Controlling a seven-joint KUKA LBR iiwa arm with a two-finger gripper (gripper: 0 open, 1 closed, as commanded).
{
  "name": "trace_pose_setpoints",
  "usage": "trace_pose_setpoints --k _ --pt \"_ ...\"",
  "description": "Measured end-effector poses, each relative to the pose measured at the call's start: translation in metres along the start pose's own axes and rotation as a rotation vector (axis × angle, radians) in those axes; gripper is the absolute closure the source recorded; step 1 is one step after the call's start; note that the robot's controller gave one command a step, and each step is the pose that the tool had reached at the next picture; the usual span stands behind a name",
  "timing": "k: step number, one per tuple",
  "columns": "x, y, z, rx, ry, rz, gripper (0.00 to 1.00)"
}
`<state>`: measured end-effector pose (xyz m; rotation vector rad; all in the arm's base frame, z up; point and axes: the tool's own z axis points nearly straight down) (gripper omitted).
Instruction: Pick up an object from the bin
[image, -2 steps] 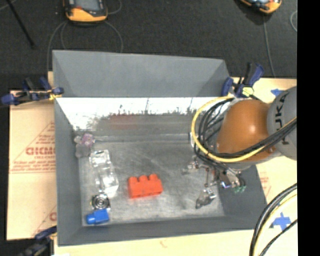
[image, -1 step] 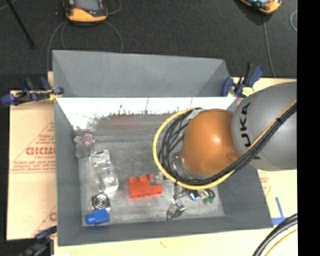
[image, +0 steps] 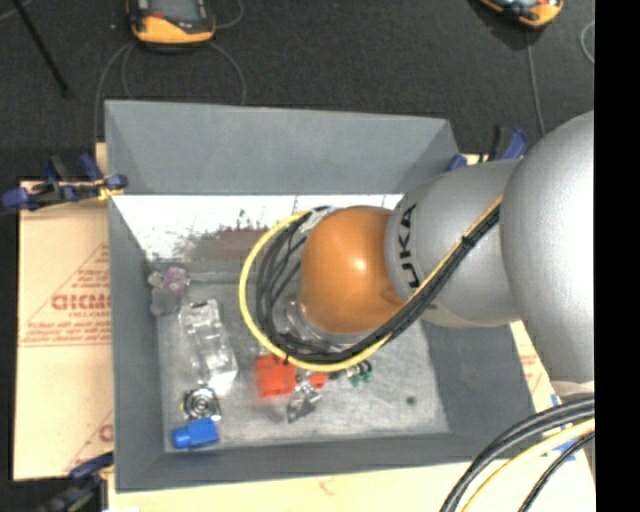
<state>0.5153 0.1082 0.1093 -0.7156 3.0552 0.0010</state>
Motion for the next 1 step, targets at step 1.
trace_pose_setpoints --k 1 --pt "-0.0180 -0.0363 0.0322 0.000 0.001 0.004 0.00"
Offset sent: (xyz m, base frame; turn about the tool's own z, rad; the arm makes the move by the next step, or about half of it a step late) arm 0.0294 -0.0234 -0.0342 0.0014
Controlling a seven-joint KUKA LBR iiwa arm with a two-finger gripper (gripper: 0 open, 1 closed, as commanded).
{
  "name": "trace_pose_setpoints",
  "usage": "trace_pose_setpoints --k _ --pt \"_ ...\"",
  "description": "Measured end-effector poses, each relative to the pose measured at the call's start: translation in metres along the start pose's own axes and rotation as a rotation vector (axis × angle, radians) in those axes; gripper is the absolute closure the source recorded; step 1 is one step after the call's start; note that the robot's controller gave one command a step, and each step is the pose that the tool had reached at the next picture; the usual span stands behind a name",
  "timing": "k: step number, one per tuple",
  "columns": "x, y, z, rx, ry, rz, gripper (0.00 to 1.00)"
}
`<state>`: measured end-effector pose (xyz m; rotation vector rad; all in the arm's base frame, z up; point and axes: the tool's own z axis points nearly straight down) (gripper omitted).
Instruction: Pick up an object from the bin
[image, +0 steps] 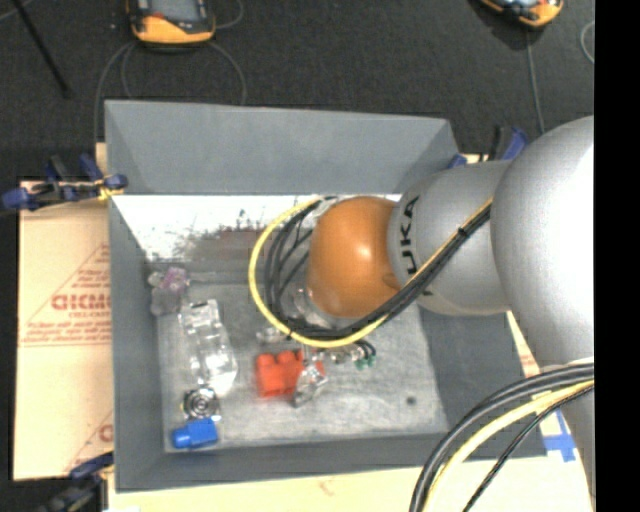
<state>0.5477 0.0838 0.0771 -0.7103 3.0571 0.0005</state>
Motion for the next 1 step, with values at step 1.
trace_pose_setpoints --k 1 --pt "-0.0017 0.0002 -0.0040 0.003 -0.007 -0.002 1.00"
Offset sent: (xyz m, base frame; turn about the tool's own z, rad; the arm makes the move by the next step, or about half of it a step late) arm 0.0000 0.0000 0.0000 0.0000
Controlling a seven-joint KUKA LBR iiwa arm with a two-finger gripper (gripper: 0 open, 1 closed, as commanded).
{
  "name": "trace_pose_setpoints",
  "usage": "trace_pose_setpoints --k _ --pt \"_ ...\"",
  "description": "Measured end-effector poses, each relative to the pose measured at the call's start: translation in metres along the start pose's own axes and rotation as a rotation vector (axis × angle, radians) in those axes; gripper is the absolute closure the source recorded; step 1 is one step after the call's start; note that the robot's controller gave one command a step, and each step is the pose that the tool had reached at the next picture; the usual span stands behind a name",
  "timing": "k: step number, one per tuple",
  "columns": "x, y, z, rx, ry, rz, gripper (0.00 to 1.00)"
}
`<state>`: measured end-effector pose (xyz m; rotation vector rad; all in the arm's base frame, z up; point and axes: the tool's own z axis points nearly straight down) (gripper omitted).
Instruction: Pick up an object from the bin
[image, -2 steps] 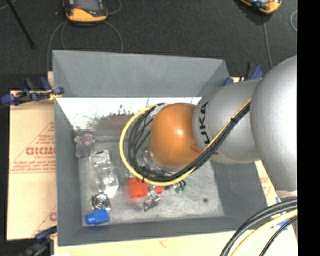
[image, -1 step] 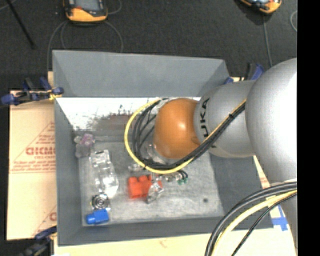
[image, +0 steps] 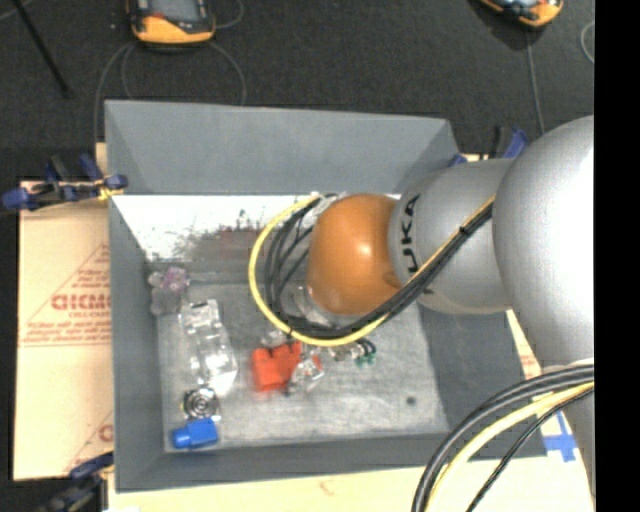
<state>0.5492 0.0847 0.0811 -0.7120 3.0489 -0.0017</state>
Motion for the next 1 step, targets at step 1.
trace_pose_setpoints --k 1 --pt "-0.0230 -0.0182 -0.1722 0.003 -0.002 -0.004 1.00"
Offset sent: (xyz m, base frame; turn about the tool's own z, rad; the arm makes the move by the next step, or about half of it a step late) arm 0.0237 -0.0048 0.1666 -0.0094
